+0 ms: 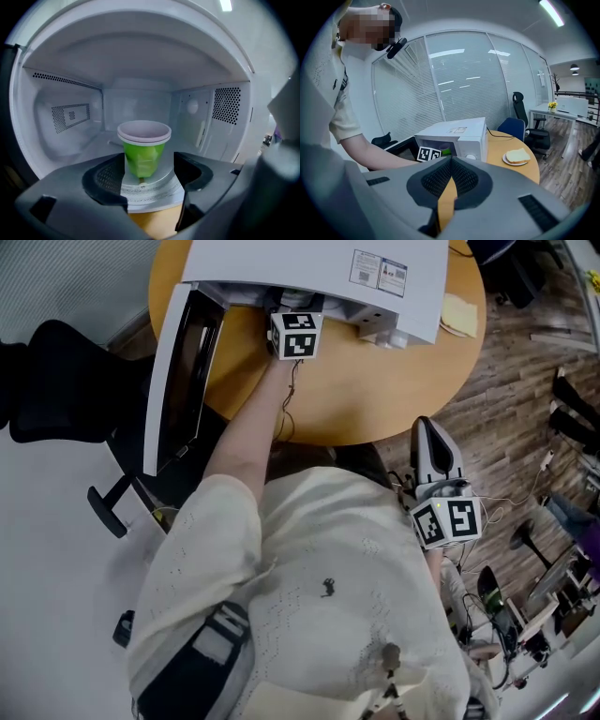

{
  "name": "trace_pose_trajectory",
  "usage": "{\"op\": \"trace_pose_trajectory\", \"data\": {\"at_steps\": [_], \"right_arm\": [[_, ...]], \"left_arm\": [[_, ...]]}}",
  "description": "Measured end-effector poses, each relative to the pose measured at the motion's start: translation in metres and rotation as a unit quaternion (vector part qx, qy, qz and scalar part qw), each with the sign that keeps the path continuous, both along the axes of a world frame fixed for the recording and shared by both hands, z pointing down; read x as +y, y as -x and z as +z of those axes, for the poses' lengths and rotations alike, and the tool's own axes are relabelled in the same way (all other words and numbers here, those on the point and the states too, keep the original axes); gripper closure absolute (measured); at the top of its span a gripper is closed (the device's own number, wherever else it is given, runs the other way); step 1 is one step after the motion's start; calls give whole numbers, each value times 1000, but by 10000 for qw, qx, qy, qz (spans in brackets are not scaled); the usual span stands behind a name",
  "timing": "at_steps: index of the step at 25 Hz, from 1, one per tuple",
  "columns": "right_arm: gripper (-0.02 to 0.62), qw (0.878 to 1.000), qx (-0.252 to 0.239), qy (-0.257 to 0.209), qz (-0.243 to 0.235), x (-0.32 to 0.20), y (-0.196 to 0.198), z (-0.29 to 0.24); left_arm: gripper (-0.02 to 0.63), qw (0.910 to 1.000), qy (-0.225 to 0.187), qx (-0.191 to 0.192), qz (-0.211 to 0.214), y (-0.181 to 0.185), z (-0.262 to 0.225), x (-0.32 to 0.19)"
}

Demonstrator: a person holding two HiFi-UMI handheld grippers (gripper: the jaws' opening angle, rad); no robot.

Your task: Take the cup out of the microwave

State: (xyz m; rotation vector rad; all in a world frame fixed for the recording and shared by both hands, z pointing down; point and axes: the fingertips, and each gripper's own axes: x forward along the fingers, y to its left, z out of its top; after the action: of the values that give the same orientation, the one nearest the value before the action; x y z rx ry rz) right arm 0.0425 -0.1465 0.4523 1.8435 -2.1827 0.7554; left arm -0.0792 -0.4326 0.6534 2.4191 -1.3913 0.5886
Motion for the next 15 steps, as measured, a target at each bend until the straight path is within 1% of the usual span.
{"op": "trace_pose_trajectory", "data": {"at_steps": [5,10,11,12,15], "right_arm": [[588,10000,-2,50,10,0,0,3],[588,10000,-12,79,59,2,-4,7],[588,9999,-19,86,70,3,-4,8],[588,9999,-23,93,84,4,-5,8],[588,9999,-28,90,122,7,-7,8]], "left_arm": [[270,9999,91,-15,-120,1,9,-9],[270,9998,77,-183,-73,-2,12,-14],[280,9997,57,-240,-94,-1,12,-14],[333,9995,32,-290,-120,1,13,-14],[344,9994,-17,-302,-179,2,12,-13]]}}
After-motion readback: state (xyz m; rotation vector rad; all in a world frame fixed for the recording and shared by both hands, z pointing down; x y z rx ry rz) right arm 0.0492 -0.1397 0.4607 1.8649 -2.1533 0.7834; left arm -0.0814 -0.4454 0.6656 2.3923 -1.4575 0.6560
